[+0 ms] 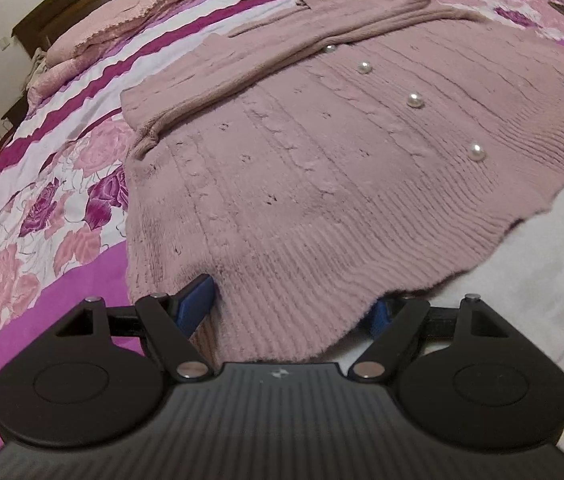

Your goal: Fold small clothes

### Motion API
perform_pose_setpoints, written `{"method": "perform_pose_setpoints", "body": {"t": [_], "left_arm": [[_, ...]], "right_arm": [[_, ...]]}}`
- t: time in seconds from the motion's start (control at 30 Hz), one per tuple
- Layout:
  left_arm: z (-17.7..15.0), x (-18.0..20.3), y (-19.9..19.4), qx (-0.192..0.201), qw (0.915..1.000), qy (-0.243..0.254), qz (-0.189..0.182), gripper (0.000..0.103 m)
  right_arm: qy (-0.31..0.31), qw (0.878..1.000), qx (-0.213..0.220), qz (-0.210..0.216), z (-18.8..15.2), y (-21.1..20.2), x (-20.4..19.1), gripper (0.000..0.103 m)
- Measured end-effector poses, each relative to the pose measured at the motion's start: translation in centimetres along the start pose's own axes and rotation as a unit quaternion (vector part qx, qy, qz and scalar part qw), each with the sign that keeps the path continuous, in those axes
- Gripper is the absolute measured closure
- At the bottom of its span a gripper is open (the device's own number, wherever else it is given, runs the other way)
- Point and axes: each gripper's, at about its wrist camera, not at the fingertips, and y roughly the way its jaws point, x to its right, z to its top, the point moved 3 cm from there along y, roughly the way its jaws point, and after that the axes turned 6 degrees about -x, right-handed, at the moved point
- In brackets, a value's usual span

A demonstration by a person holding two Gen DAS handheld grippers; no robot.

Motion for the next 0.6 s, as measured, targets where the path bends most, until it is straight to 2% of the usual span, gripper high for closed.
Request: {"method": "perform_pose_setpoints", "body": {"t": [0.13, 0.3, 0.4, 0.47, 0.53, 0.57, 0.6], "left_arm": [[0.1, -0.2, 0.6, 0.015, 0.9998, -0.014, 0.005, 0.021], [-0.1, 0.1, 0.5, 0.030, 0.9993, -0.014, 0.016, 0.024], [-0.1, 0.0, 0.2, 0.039, 0.9988, -0.024, 0.016, 0.035], [0.0, 0.0, -0.1, 0.045, 0.9984, -0.030, 0.016, 0.049], [0.2, 0.0, -0.3, 0.050, 0.9981, -0.034, 0.012, 0.061], [0.3, 0.0, -0.4, 0.052, 0.9979, -0.036, 0.015, 0.069], [0.4, 0.0, -0.5, 0.054, 0.9977, -0.039, 0.017, 0.072]], "right_arm": [[0.022, 1.000, 0.010, -0.001, -0.2, 0.5, 0.2, 0.031], [0.020, 0.999, 0.027, -0.017, 0.3, 1.2, -0.2, 0.033], [0.028, 0.999, 0.038, -0.022, 0.5, 1.1, 0.0, 0.048], [0.036, 0.998, 0.044, -0.031, 0.5, 1.1, 0.3, 0.066], [0.045, 0.997, 0.050, -0.034, 0.4, 0.9, 0.6, 0.077], [0.049, 0.997, 0.055, -0.035, 0.4, 0.8, 0.7, 0.080], [0.053, 0.996, 0.058, -0.036, 0.3, 0.7, 0.8, 0.081]]}}
